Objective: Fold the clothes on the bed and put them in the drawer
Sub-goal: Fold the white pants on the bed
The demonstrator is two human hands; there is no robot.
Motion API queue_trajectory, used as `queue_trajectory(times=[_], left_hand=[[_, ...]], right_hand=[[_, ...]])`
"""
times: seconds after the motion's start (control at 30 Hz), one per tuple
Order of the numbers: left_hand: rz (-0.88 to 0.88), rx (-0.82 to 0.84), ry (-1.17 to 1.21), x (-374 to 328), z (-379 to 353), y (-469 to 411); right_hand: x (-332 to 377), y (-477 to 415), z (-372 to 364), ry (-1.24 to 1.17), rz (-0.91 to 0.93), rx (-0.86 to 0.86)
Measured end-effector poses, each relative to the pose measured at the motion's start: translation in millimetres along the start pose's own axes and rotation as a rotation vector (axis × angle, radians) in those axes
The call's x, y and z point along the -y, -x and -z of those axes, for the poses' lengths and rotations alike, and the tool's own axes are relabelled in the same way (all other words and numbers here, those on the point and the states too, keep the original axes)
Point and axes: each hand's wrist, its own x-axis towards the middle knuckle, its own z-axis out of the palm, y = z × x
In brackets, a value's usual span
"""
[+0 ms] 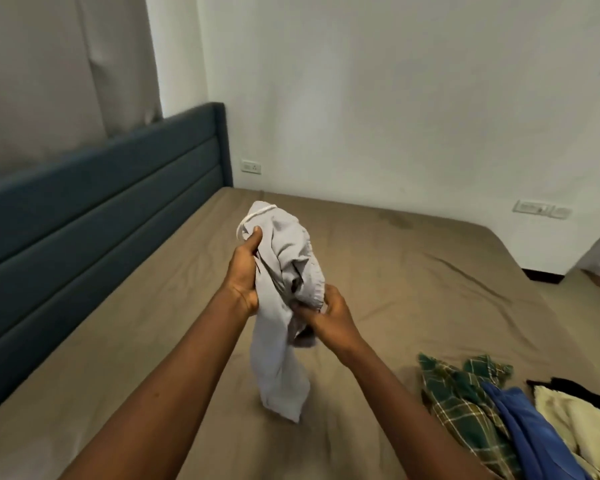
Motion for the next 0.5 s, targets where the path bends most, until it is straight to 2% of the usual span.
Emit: queue_trajectory(times=[0.07,0.13,0.27,0.33,0.4,0.43,0.5], left_hand=[[0.002,0.029,-0.089,-16,19,10],[-0.011,0.021,-0.245,-35,42,17],[-0.188,-0.118,-0.845,-61,84,20],[-0.203,-0.078,-1.024,-65,92,21],[-0.305,-0.063,-1.116,-66,88,23],[-0.385,-0.051,-1.11,-67,82,22],[-0.487,0.114,-1.038,-70,56,26]], right_hand=[[8,-8,-10,-0.003,-0.056,-0.132],[22,-16,-5,-0.004,0.007,-0.131],[69,-37,19,0.1,0.213,-0.083],[98,-47,27,0.276,0.257,0.005],[131,-53,30,0.51,0.295,0.164],[146,-55,30,0.613,0.3,0.253],[178,-56,29,0.772,0.294,0.401]])
